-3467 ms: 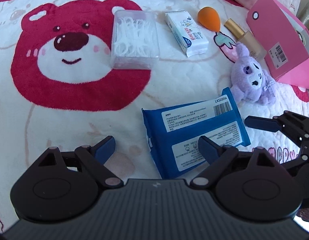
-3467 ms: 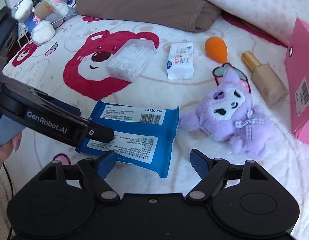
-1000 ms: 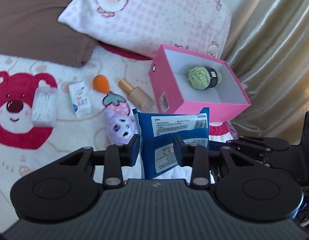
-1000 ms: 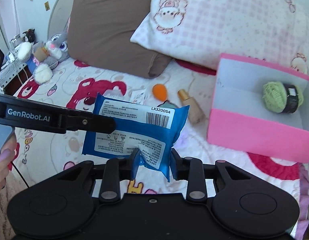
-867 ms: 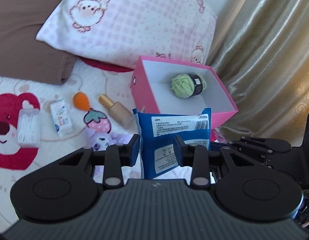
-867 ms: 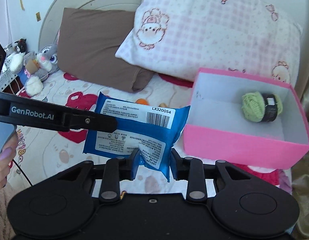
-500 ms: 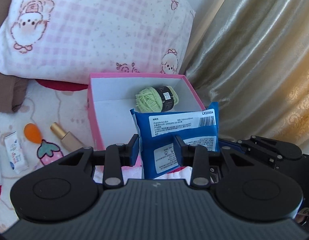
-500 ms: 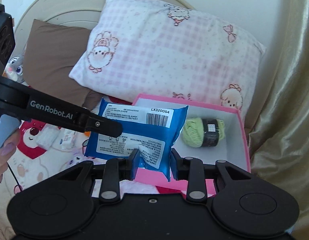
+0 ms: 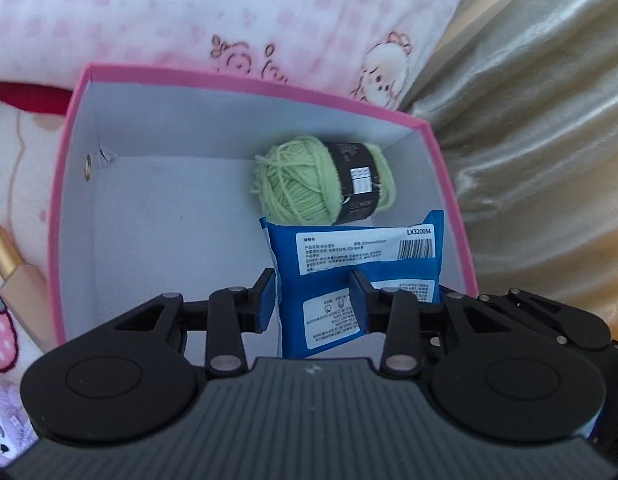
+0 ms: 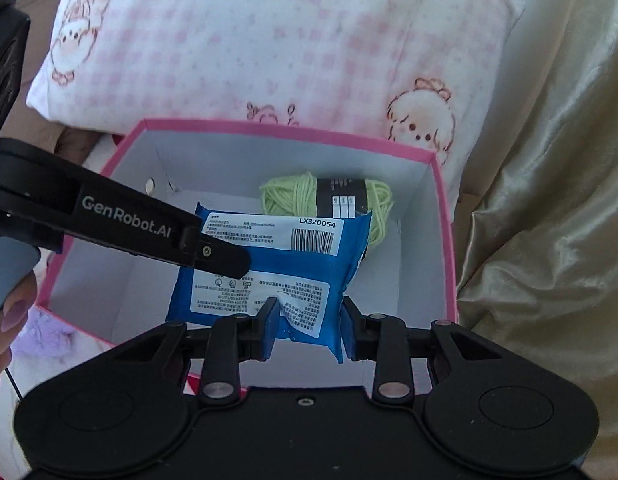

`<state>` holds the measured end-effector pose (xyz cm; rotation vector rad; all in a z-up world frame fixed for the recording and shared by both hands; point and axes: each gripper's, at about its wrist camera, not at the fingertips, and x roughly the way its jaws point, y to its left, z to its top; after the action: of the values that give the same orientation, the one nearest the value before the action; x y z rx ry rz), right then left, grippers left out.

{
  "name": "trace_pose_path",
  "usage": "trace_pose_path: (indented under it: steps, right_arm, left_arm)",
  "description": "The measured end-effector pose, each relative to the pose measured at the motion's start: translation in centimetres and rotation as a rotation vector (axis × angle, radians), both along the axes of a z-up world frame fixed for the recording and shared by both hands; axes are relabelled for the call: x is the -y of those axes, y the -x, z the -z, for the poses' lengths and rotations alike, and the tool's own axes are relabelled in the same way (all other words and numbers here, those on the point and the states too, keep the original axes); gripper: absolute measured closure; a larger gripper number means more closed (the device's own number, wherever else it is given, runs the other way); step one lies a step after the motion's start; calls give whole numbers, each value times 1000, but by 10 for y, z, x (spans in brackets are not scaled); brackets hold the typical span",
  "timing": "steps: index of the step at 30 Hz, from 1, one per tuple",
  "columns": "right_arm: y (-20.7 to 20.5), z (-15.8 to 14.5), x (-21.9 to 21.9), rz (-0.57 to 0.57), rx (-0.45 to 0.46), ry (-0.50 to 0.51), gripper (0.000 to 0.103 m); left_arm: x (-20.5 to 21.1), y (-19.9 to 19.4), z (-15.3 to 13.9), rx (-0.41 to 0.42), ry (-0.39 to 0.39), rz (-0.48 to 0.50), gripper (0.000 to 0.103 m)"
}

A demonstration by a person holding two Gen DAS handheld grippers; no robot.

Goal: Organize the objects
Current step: 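Carry the wet-wipe pack with the left gripper into the pink box, then open the left gripper to drop the pack beside the yarn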

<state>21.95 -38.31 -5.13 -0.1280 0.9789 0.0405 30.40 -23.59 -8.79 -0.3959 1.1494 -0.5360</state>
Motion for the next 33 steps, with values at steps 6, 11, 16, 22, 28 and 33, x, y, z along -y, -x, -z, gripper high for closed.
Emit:
trace_pose_path:
  steps: [6, 11, 16, 22, 28, 33]
  right_arm:
    - [-12, 22, 1, -6, -66, 66, 65]
    - [-25, 33, 2, 11, -101, 115, 65]
    - [-39, 50, -5, -9, -123, 234, 66]
    - [-29, 39, 3, 83, -26, 192, 62]
    - [1, 14, 5, 92, 28, 62, 62]
    - [27, -12, 5, 95, 63, -61, 61]
  left_arm:
    - [7, -16, 32, -109, 39, -19, 66]
    - [10, -27, 43, -132, 64, -16, 67]
    - [22, -38, 57, -168, 26, -16, 59]
    - [30, -28, 42, -87, -3, 0, 51]
    - [27, -12, 14, -45, -24, 50, 52]
    - [17, 12, -17, -6, -121, 104, 51]
